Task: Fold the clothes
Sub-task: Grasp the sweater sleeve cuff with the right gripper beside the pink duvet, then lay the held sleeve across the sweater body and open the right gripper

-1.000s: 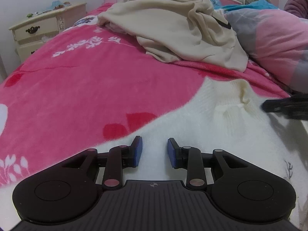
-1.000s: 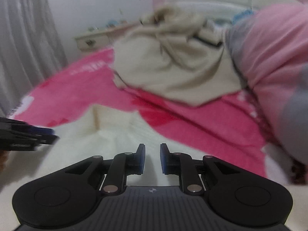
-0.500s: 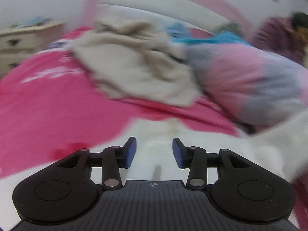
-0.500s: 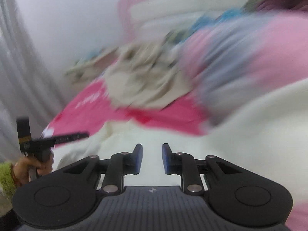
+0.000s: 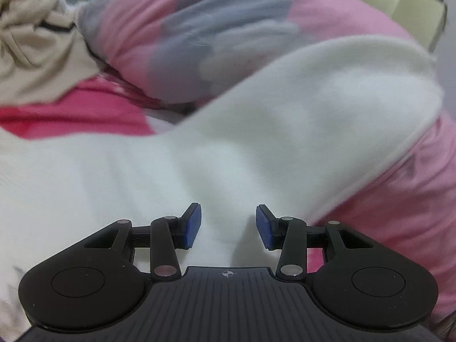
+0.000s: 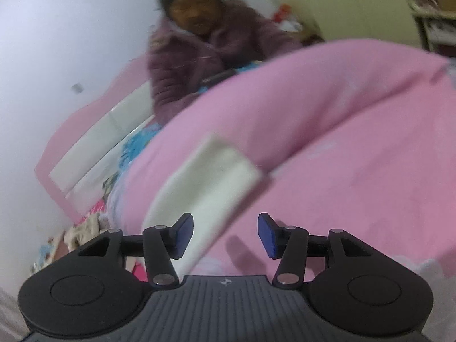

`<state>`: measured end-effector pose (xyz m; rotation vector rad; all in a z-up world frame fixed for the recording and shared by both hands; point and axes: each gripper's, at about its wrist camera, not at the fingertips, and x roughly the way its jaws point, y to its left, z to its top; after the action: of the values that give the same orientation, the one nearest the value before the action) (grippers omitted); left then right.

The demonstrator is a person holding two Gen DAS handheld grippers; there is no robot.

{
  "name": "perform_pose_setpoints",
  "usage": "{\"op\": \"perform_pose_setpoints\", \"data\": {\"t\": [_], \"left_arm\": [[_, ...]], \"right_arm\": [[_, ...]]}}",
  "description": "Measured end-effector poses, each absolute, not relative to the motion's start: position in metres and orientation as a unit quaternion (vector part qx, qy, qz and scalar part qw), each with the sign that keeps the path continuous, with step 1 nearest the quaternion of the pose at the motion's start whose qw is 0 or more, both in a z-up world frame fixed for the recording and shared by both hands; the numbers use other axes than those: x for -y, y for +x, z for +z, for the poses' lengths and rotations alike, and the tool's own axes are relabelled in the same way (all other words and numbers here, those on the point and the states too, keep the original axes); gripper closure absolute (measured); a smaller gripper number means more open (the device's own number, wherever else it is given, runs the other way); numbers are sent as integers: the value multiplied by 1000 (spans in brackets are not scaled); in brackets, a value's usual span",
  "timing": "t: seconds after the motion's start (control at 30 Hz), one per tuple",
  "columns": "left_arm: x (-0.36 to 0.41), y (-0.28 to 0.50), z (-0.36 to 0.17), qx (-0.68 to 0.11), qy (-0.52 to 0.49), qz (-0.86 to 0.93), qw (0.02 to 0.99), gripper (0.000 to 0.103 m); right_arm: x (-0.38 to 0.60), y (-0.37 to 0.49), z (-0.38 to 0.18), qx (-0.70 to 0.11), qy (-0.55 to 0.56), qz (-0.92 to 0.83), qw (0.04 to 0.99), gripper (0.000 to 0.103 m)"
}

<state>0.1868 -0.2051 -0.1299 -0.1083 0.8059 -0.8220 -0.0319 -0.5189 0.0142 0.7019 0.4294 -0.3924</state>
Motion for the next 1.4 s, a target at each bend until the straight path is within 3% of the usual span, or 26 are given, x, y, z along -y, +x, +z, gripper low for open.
{"op": "perform_pose_setpoints", "data": {"t": [0.33,0.57,0.63,0.7,0.8,1.0,1.1,1.4], "left_arm": [[243,181,-153,-392,-1,-374,840,57],[246,185,-143,-414,-8,-350,840,56],[237,187,-133,-431,-29,-330,840,56],[217,187,-123,-446,-62,-309,838,56],[175,185,-106,-471,-112,-290,826,56],[84,160,-68,-465,-175,-243,833,56],[54,147,-48,-469,-175,-225,836,56],[42,109,-32,-446,-183,-255,838,56]], "right_arm": [[581,17,0,-177,390,-166,888,48],[588,70,7,-205,365,-116,901,47],[584,83,6,-203,344,-103,911,53],[577,92,6,-203,325,-93,919,73],[567,97,15,-196,297,-83,931,86],[549,72,46,-158,291,-46,942,88],[535,41,59,-146,274,-12,951,94],[474,4,88,-157,193,55,967,94]]}}
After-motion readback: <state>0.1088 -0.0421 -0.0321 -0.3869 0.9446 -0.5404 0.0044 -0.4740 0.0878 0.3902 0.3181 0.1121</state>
